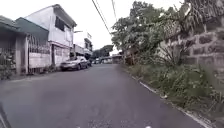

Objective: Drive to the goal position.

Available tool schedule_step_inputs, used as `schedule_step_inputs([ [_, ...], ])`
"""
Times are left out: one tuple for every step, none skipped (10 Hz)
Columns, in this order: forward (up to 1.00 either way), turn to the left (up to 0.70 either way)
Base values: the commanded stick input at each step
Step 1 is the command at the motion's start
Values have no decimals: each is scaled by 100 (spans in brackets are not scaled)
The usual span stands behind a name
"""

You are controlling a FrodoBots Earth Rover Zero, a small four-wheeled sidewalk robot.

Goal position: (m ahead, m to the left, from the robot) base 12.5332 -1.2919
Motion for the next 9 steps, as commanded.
schedule_step_inputs([
  [100,0],
  [100,0],
  [100,0],
  [100,0],
  [100,0],
  [100,0],
  [100,0],
  [100,0],
  [100,0],
])
